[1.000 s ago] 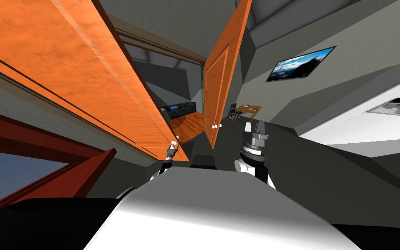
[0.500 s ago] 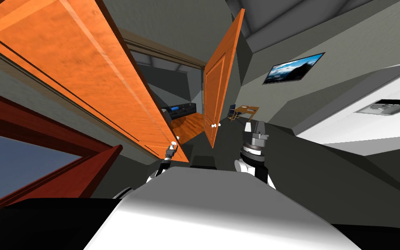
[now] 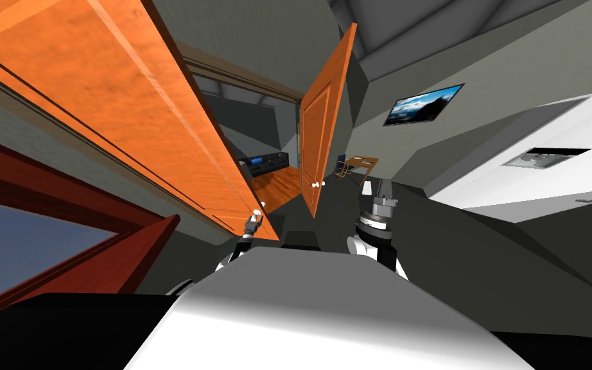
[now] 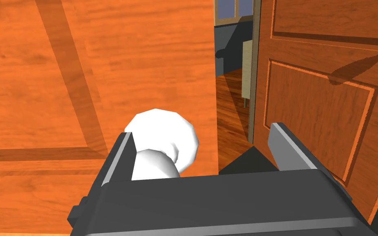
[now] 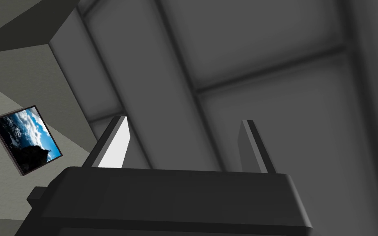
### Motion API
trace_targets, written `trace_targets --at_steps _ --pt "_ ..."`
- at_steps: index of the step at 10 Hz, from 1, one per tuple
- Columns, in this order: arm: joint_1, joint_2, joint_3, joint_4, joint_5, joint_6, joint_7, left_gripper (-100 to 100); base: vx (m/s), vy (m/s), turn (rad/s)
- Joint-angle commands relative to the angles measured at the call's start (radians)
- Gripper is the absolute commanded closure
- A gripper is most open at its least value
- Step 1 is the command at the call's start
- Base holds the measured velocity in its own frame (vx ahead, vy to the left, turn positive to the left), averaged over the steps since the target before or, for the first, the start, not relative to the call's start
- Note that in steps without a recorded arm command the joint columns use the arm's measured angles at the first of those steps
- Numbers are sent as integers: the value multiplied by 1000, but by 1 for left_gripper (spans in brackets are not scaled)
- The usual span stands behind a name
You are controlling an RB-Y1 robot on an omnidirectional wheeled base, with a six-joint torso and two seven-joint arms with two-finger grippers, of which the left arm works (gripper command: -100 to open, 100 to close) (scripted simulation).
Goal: Pull the door open
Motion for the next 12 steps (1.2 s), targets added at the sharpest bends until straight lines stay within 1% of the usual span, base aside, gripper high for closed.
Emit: trace_targets --at_steps 1,2,4,5,7,8,9,12 --pt "11 -22 10 37 0 -31 -15 -100 45 101 -128" --pt "14 -31 13 47 -1 -44 -21 -100 43 89 -88" --pt "14 -31 13 47 -1 -44 -21 -100 25 40 12" --pt "17 -39 16 56 -2 -56 -27 -100 15 37 -29" --pt "29 -69 26 91 -5 -101 -47 -100 40 96 -122" --pt "25 -59 23 81 -4 -86 -37 -100 18 53 -26" --pt "25 -59 23 81 -4 -86 -37 100 -3 -12 2" --pt "25 -59 23 81 -4 -86 -37 100 -3 -16 7"
